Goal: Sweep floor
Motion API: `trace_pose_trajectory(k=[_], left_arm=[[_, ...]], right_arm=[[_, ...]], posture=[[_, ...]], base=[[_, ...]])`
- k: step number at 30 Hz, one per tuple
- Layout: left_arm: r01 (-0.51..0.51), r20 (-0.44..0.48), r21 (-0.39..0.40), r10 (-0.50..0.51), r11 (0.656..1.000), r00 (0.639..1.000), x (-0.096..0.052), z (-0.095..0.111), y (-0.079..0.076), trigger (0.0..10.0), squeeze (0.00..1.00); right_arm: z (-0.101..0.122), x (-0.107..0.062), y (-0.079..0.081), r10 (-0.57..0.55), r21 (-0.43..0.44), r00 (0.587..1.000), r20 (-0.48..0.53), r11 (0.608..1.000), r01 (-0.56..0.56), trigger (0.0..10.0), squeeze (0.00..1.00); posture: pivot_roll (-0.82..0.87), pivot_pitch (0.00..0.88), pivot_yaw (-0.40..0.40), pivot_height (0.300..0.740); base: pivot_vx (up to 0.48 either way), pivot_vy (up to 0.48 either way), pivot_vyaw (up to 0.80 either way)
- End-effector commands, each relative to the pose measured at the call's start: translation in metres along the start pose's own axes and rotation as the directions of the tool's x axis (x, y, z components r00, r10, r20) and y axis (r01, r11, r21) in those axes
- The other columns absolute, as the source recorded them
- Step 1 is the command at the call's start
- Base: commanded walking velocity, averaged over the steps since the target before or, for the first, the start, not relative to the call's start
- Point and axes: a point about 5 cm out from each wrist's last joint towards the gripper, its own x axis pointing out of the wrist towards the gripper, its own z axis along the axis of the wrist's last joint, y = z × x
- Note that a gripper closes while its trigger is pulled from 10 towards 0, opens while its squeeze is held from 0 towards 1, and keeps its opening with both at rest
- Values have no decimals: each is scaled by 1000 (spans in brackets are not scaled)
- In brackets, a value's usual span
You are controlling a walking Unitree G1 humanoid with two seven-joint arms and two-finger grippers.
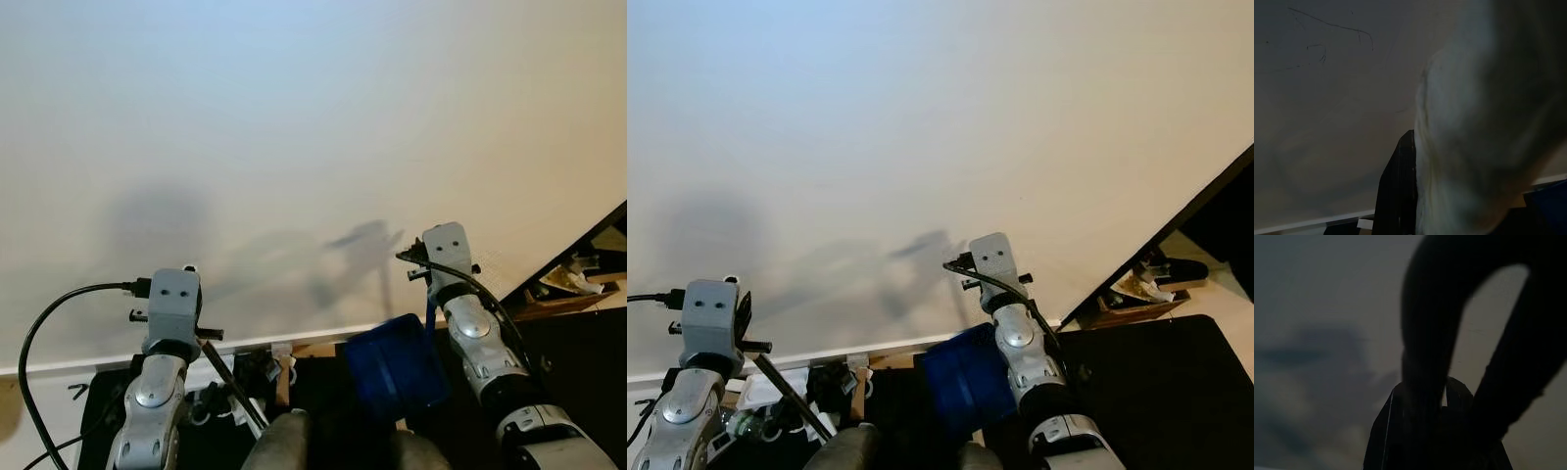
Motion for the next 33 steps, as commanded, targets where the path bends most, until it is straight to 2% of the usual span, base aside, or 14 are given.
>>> trace_pose_trajectory(k=[1,18,28,33], left_arm=[[10,-7,2,-10,1000,1000,-1,-1,2,10000,0],[2,-8,18,-2,1000,1000,-4,0,8,10000,0],[10,-9,22,-10,1000,1000,-4,1,8,10000,0],[9,-10,26,-9,1000,1000,-4,1,8,10000,0]], right_arm=[[6,3,0,-24,23,999,29,999,23,10000,0],[14,11,21,11,26,998,55,1000,-12,10000,0],[14,9,31,29,69,998,62,997,-33,10000,0],[11,9,35,18,37,999,42,999,-20,10000,0]], posture=[[238,116,-13,740],[271,117,-2,740],[277,118,5,740],[284,114,5,740]], base=[[0,0,0],[0,0,0],[0,0,0],[0,0,0]])
